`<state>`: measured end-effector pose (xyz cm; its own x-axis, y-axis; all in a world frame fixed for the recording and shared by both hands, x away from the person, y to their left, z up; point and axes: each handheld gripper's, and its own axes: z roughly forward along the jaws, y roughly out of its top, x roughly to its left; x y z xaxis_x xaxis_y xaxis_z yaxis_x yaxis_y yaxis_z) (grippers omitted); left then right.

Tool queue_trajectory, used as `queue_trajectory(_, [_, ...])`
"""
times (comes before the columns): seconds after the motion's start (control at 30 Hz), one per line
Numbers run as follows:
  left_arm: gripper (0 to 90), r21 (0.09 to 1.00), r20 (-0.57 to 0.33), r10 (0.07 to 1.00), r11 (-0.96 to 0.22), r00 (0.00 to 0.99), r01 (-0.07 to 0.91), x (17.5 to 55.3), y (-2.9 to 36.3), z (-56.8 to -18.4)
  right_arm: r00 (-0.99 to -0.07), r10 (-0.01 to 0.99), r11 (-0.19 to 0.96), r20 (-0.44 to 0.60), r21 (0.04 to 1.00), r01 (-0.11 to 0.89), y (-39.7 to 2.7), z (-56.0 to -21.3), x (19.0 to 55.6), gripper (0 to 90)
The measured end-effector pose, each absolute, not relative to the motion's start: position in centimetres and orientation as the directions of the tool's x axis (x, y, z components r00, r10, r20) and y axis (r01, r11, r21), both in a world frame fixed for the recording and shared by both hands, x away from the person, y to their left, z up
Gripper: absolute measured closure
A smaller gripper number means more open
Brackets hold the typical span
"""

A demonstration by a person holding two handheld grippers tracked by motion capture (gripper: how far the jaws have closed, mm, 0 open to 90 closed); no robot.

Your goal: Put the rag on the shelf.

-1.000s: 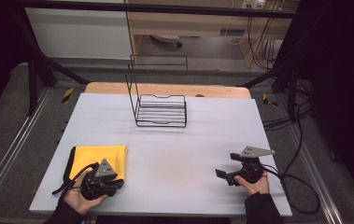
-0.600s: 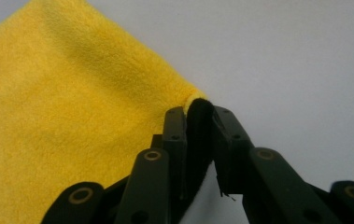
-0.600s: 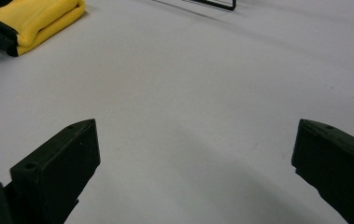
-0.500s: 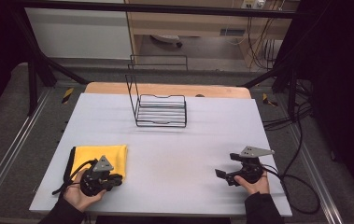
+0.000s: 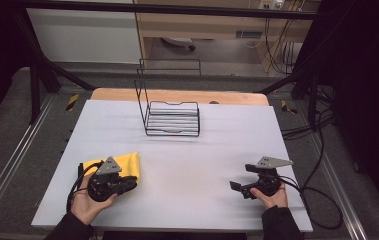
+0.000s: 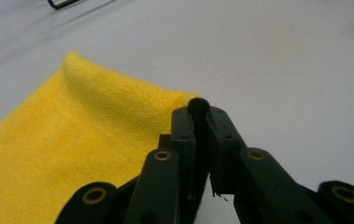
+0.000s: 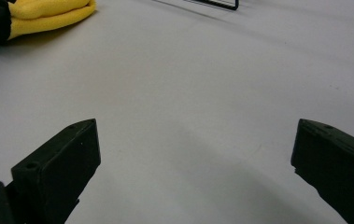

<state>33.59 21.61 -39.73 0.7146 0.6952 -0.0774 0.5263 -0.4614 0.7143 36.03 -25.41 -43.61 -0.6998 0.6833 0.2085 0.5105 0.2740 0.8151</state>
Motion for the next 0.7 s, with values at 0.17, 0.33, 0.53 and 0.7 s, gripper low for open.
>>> queue_trajectory(0.17, [81.9,0.729,-0.083,0.691,-0.45,0.719,0.516,33.9,19.0,-39.1,-0.704,0.68,0.277,0.204,0.818,0.505,-25.1,-43.5,36.0,1.9])
queue_trajectory(0.33, [82.0,0.733,-0.082,0.681,-0.454,0.728,0.507,34.5,16.5,-39.0,-0.706,0.678,0.277,0.207,0.817,0.506,-25.1,-43.6,36.1,1.9])
queue_trajectory(0.53, [82.0,0.725,-0.07,0.676,-0.471,0.734,0.502,35.7,12.8,-39.9,-0.703,0.68,0.272,0.208,0.819,0.506,-25.1,-43.5,36.0,2.0])
queue_trajectory(0.7, [80.8,0.702,-0.076,0.673,-0.488,0.736,0.519,36.5,11.5,-41.0,-0.704,0.68,0.277,0.203,0.818,0.503,-25.0,-43.4,36.0,2.1])
